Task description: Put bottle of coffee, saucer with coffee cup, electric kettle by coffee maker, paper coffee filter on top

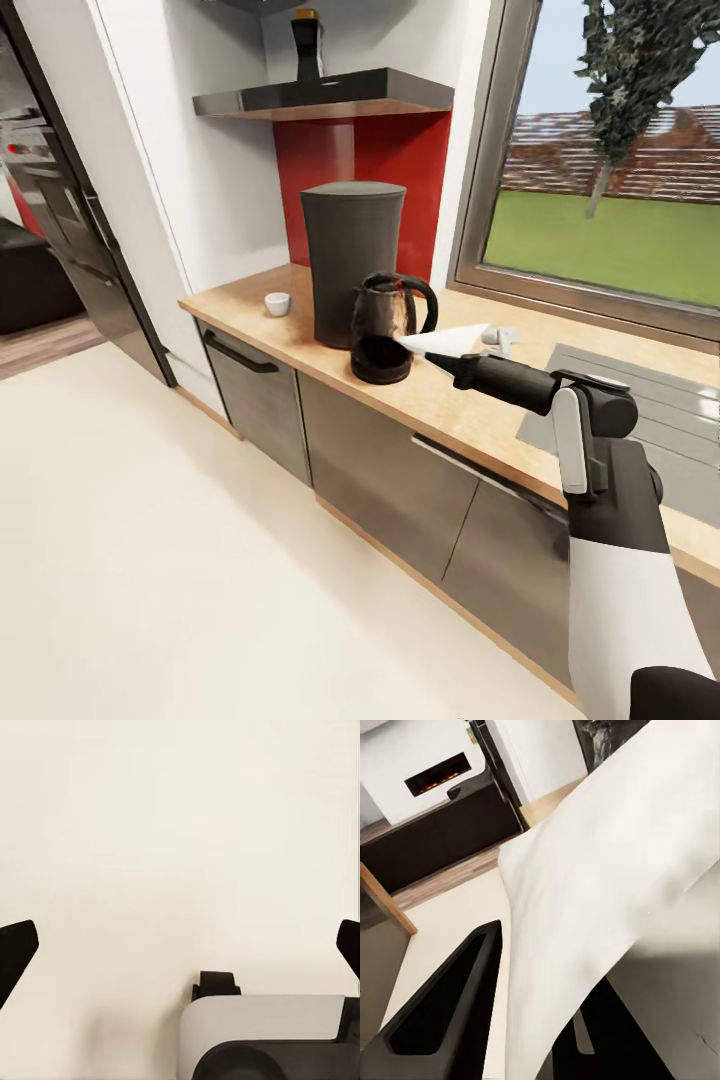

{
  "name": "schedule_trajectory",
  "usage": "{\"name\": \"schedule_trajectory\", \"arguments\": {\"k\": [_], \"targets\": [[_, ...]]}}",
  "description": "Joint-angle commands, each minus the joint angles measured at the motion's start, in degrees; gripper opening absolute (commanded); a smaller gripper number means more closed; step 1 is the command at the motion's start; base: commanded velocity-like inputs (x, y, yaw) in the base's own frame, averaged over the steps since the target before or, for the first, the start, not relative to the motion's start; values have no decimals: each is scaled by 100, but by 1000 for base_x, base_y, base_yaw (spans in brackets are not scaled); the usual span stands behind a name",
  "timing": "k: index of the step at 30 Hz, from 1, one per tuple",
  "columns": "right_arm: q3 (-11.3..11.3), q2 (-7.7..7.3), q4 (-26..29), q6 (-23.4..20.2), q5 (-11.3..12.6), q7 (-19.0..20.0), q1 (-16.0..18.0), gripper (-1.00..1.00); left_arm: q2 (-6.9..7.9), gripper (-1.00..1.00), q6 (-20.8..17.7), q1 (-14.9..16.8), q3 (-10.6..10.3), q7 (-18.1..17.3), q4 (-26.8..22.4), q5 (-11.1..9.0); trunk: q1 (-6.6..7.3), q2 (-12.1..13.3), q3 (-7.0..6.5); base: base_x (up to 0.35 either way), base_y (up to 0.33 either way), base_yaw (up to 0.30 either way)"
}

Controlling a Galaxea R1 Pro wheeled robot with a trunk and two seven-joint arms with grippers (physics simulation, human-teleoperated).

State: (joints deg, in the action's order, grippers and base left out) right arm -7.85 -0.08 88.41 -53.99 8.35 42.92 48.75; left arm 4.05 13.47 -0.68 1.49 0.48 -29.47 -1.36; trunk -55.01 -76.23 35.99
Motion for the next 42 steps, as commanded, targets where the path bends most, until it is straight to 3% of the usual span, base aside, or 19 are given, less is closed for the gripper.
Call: {"name": "schedule_trajectory", "arguments": {"k": [1,11,42], "targets": [[-6,-1,1,-50,53,-12,3,-100,-2,100,7,-3,0,7,-10,-14,1,-3,4,-169,-140,48],[-6,-1,1,-50,53,-13,3,-100,0,100,7,-3,3,12,-15,-14,1,-3,4,-83,-75,98],[15,7,-14,-50,62,-20,3,-100,0,100,7,-3,9,14,-22,-14,1,-3,4,-1,-1,268]]}}
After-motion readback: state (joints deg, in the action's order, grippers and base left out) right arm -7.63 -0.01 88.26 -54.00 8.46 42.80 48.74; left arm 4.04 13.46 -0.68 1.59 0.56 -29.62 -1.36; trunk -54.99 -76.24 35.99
